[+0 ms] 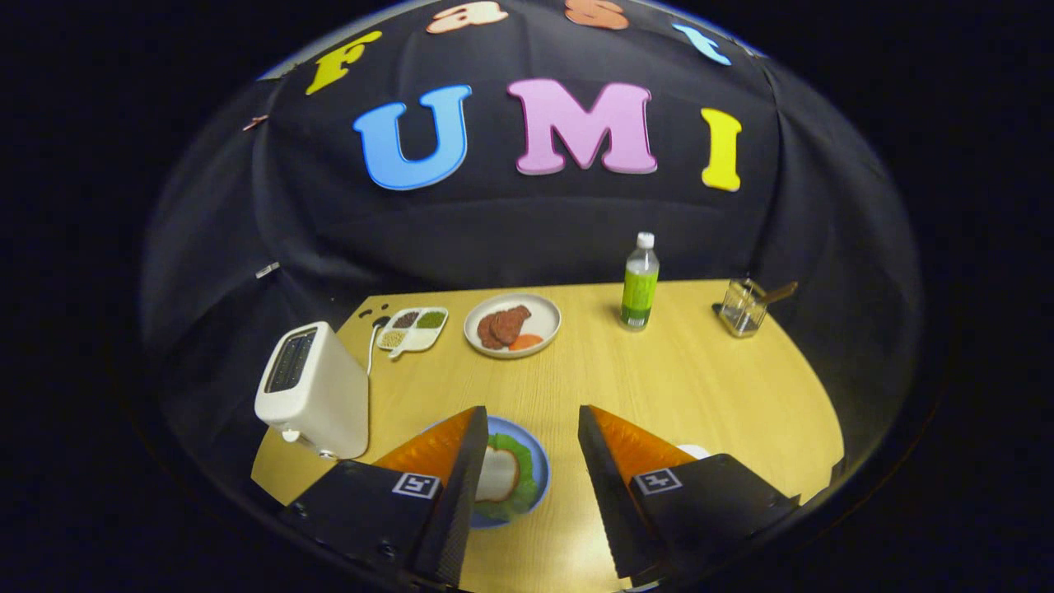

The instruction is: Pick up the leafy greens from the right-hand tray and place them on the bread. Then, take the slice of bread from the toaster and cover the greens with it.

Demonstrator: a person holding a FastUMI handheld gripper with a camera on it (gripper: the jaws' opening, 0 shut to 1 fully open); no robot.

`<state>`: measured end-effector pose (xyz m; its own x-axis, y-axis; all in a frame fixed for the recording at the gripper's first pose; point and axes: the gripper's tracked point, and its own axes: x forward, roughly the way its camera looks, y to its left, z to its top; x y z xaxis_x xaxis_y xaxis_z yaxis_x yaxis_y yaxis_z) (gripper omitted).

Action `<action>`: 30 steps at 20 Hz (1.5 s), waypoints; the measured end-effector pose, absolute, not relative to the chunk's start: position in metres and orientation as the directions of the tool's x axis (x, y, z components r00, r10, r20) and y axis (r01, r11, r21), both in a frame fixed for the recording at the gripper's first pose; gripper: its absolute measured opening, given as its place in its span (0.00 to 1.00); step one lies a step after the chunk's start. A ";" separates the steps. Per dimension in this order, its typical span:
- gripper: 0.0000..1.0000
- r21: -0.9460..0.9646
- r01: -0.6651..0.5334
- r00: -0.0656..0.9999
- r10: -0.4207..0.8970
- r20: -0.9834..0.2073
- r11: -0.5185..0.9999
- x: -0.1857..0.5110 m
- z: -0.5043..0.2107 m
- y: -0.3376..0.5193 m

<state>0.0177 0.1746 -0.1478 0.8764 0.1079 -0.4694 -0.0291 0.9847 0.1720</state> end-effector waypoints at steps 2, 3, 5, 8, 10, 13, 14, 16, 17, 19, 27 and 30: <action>0.77 0.141 -0.006 0.910 0.064 -0.409 0.990 0.002 -0.106 0.157; 0.81 0.128 0.007 0.926 0.042 -0.375 0.992 -0.007 -0.085 0.147; 0.92 0.129 0.029 0.942 0.016 -0.334 0.991 -0.018 -0.058 0.129; 0.98 0.173 0.031 0.959 0.019 -0.283 0.984 -0.028 -0.032 0.101; 0.98 0.205 0.009 0.968 0.042 -0.247 0.979 -0.032 -0.021 0.081; 0.97 0.218 -0.060 0.970 0.109 -0.219 0.974 -0.043 -0.021 0.053; 0.97 0.201 -0.088 0.969 0.131 -0.211 0.976 -0.048 -0.021 0.043; 0.96 0.144 -0.133 0.969 0.159 -0.189 0.981 -0.058 -0.021 0.020; 0.96 0.121 -0.150 0.968 0.171 -0.183 0.981 -0.063 -0.022 0.011; 0.96 0.090 -0.176 0.969 0.188 -0.161 0.980 -0.072 -0.020 -0.003; 0.97 0.099 -0.215 0.966 0.227 -0.122 0.971 -0.089 -0.024 -0.032; 0.97 0.116 -0.222 0.965 0.235 -0.116 0.968 -0.089 -0.023 -0.028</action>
